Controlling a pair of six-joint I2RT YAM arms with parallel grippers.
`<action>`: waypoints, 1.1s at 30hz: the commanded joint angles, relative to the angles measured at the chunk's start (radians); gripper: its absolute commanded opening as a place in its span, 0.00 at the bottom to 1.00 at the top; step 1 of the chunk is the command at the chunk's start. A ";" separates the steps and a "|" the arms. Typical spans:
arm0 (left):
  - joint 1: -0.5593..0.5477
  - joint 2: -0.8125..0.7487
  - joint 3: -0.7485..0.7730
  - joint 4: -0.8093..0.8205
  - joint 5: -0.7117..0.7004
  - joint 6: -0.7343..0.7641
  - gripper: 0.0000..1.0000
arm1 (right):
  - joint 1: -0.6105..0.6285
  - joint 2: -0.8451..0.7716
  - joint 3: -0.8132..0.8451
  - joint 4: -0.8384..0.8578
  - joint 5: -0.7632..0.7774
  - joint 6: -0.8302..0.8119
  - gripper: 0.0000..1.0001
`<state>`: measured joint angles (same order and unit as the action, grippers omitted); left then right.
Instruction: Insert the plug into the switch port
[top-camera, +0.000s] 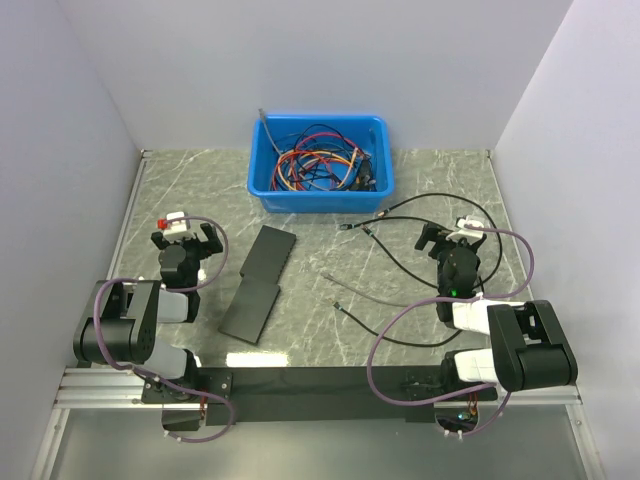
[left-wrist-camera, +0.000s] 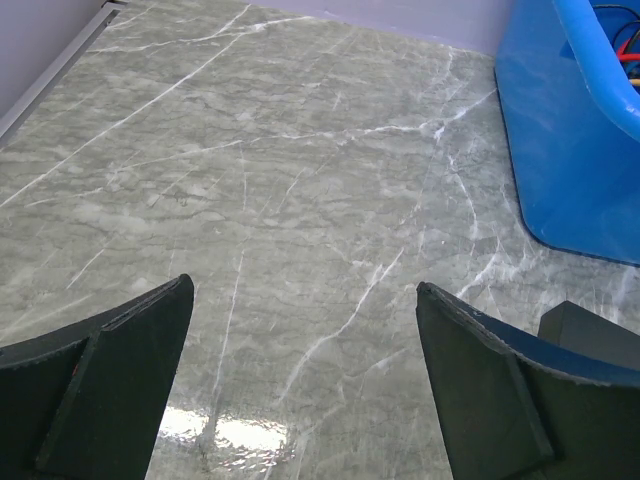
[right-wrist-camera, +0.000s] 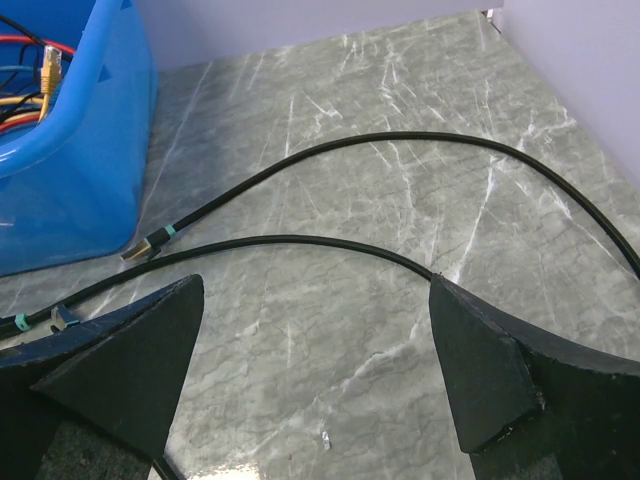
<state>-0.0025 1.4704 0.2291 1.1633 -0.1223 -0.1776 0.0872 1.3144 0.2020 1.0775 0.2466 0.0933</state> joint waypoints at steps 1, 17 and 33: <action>0.001 -0.012 0.016 0.056 -0.005 0.006 1.00 | 0.000 -0.017 0.002 0.058 0.023 0.008 1.00; 0.001 -0.012 0.018 0.055 -0.005 0.006 1.00 | 0.074 -0.168 0.126 -0.250 0.105 -0.059 1.00; 0.001 -0.012 0.016 0.056 -0.007 0.006 0.99 | 0.244 -0.510 0.473 -1.171 -0.384 0.434 1.00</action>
<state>-0.0025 1.4704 0.2291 1.1633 -0.1223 -0.1776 0.2684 0.8303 0.7132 0.0612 -0.0479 0.4160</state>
